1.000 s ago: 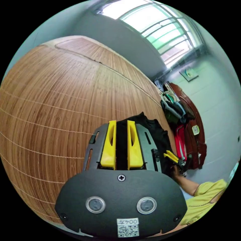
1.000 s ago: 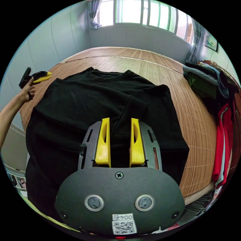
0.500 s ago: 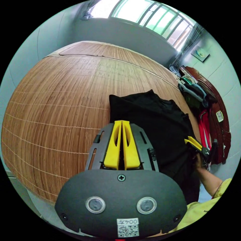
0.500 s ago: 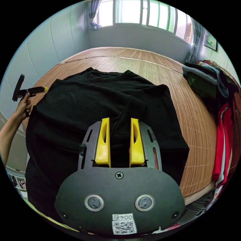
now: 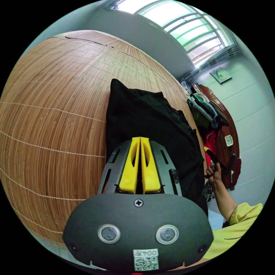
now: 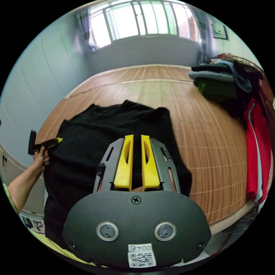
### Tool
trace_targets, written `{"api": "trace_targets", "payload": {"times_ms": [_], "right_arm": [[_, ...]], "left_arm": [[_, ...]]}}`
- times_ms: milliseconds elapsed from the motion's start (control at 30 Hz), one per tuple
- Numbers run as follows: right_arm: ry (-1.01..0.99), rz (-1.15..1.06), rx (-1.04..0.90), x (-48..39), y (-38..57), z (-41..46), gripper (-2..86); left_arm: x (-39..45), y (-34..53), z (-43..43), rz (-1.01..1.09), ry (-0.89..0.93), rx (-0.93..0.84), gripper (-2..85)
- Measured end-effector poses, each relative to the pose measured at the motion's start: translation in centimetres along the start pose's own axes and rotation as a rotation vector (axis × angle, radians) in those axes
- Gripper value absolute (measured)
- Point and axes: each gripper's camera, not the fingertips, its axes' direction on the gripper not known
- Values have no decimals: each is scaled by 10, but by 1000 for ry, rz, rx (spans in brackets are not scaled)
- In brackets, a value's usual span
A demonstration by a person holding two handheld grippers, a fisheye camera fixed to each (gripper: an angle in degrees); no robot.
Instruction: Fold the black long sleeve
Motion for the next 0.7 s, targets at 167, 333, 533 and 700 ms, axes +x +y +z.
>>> {"api": "trace_targets", "payload": {"times_ms": [167,333,533,700], "right_arm": [[-127,179,-43,127,-76,11,71],[-258,334,-132,219,-108,49,85],[-281,313,-239,253,-134,89,74],[-79,191,-266,250,-160,94,44]], "left_arm": [[5,6,-1,23,-30,17,8],[8,9,-3,31,-41,22,8],[14,11,-6,42,-57,28,7],[17,10,-9,40,-51,29,8]]}}
